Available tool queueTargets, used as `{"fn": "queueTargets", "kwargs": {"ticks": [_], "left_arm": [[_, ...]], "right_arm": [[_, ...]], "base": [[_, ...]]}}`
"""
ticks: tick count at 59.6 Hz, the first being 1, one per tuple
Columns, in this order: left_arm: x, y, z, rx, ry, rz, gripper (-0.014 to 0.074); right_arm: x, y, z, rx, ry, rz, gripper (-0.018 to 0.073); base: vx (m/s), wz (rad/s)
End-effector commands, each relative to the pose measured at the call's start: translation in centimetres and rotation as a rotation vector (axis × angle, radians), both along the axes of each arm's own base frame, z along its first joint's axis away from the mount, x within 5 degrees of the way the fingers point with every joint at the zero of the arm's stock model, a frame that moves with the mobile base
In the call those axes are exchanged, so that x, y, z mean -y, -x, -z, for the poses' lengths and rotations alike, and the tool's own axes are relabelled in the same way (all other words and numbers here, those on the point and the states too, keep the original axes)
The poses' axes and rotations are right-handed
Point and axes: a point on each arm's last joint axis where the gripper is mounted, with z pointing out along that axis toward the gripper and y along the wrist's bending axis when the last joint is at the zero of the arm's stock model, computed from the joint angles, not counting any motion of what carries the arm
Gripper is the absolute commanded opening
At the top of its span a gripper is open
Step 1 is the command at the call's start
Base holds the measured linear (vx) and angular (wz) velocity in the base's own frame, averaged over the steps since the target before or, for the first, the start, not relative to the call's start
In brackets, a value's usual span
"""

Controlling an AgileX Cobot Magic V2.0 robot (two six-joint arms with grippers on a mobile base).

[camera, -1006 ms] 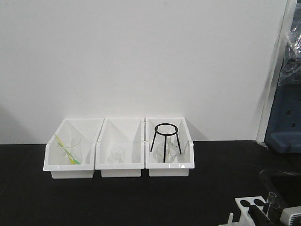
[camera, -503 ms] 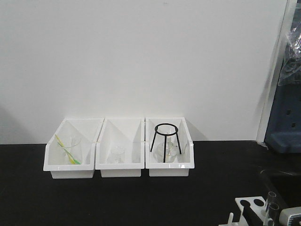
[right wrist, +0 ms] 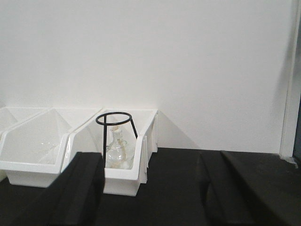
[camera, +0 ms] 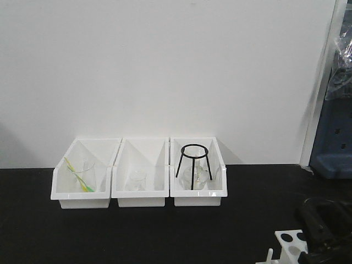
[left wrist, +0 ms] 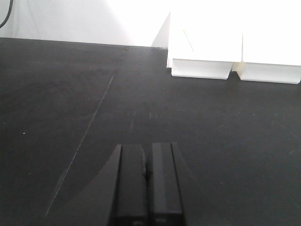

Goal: Flip and reinsert test tube from rack

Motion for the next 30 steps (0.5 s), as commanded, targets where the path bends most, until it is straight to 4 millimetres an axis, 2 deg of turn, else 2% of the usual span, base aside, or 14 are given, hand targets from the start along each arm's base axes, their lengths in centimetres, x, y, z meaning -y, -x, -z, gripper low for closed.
{"fn": "queueTargets", "kwargs": {"ticks": [1,7,17,30], "left_arm": [[0.1,-0.1,-0.7,0.088,-0.006,0.011,-0.0006],[0.1,-0.1,-0.7,0.088,-0.006,0.011,-0.0006],[0.1,-0.1,-0.7,0.088,-0.006,0.011,-0.0006],[0.1,-0.1,-0.7,0.088,-0.006,0.011,-0.0006]], "right_arm": [[0.0,0.7,-3.7,0.082,0.013,-0.003,0.042],[0.2,1.9,-5.5,0.042,0.049,0.011,0.0334],[1.0,5.7,-6.1,-0.052,0.071,0.061,-0.0018],[1.9,10.4,-4.2,-0.097,0.08,0.113,-0.001]], "base": [[0.0,0.0],[0.0,0.0],[0.0,0.0],[0.0,0.0]]}}
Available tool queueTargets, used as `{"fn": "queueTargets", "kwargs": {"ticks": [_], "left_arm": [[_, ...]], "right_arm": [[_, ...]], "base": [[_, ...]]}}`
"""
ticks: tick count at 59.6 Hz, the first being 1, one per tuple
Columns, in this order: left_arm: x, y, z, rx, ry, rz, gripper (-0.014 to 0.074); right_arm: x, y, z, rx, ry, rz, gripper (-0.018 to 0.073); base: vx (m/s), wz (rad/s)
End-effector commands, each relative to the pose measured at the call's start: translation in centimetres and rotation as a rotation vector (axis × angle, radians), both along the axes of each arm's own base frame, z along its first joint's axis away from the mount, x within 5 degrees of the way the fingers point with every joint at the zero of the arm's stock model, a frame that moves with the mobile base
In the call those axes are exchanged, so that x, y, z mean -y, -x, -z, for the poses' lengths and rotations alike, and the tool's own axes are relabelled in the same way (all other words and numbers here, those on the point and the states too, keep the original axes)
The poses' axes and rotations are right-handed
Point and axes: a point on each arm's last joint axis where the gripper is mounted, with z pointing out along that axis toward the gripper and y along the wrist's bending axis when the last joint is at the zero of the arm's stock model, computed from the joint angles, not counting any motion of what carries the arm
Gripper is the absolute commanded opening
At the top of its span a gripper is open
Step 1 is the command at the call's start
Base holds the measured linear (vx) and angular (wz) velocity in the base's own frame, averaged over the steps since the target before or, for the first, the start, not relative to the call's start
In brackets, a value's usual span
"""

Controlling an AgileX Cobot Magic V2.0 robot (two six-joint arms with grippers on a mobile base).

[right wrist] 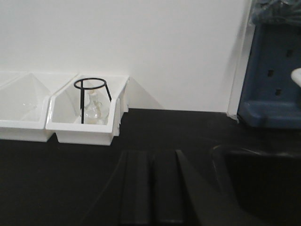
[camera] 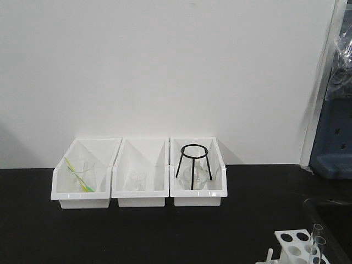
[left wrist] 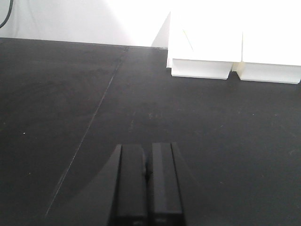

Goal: Flip and reinsert test tube from rack

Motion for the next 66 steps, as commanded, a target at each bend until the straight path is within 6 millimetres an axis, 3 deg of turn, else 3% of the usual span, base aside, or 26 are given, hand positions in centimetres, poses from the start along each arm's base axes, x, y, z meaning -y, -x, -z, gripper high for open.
{"fn": "queueTargets", "kwargs": {"ticks": [1,16,48,57,63,66], "left_arm": [[0.1,-0.1,-0.7,0.088,-0.006,0.011,-0.0006],[0.1,-0.1,-0.7,0.088,-0.006,0.011,-0.0006],[0.1,-0.1,-0.7,0.088,-0.006,0.011,-0.0006],[0.1,-0.1,-0.7,0.088,-0.006,0.011,-0.0006],[0.1,-0.1,-0.7,0.088,-0.006,0.011,-0.0006],[0.1,-0.1,-0.7,0.088,-0.006,0.011,-0.0006]], "right_arm": [[0.2,1.6,-0.6,0.084,0.001,0.002,-0.001],[0.5,4.5,0.8,0.151,-0.008,0.018,-0.0009],[0.7,5.4,1.3,0.176,-0.007,0.027,-0.0009],[0.8,6.7,4.1,0.222,-0.041,0.026,-0.0009],[0.7,6.5,6.8,0.188,-0.029,0.018,-0.0009],[0.7,6.5,6.9,0.161,-0.023,0.025,-0.0009]], "base": [[0.0,0.0],[0.0,0.0],[0.0,0.0],[0.0,0.0],[0.0,0.0],[0.0,0.0]]}}
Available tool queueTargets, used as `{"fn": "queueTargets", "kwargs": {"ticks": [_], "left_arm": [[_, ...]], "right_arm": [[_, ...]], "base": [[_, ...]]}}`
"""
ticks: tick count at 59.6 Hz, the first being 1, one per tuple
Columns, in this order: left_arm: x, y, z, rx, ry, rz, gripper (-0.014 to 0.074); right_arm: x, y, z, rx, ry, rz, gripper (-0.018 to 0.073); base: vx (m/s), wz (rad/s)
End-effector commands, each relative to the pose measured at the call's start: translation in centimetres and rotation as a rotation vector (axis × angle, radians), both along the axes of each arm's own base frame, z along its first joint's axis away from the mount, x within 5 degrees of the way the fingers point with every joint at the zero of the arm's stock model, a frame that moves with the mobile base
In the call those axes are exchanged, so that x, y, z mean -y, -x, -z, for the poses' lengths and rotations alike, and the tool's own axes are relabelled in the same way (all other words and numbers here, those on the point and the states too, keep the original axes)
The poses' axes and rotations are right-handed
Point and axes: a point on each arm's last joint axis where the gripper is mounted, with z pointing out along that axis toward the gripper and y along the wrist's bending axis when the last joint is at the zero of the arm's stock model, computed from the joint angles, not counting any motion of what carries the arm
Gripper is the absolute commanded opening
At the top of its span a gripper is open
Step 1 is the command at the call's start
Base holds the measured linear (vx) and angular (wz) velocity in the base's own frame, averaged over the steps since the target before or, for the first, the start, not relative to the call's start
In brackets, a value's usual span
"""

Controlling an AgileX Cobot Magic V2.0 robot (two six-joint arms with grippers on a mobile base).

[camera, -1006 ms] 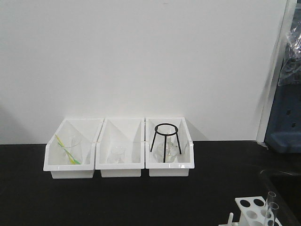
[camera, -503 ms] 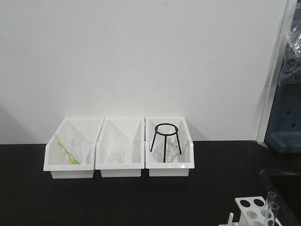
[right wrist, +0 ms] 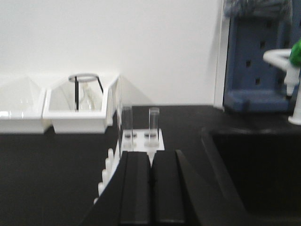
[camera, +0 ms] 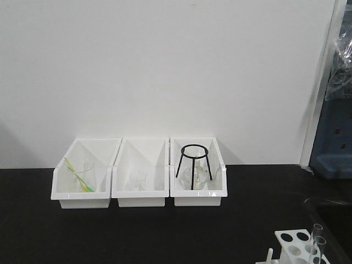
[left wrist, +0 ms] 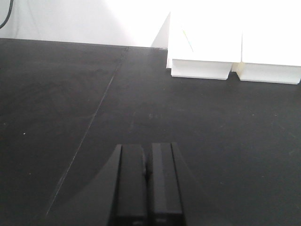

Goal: Flip and reinsert test tube from rack

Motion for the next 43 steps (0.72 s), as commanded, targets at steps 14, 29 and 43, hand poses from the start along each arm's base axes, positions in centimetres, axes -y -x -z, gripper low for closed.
{"fn": "queueTargets", "kwargs": {"ticks": [14,29,43], "left_arm": [[0.07,-0.13,-0.73,0.088,-0.006,0.011,-0.0006],[0.07,-0.13,-0.73,0.088,-0.006,0.011,-0.0006],[0.07,-0.13,-0.73,0.088,-0.006,0.011,-0.0006]], "right_arm": [[-0.14,0.07,-0.65,0.096,0.036,-0.015,-0.0009],[-0.14,0.07,-0.65,0.096,0.036,-0.015,-0.0009],[-0.15,0.07,-0.65,0.096,0.036,-0.018,-0.0009]], "base": [[0.0,0.0],[0.0,0.0],[0.0,0.0]]}}
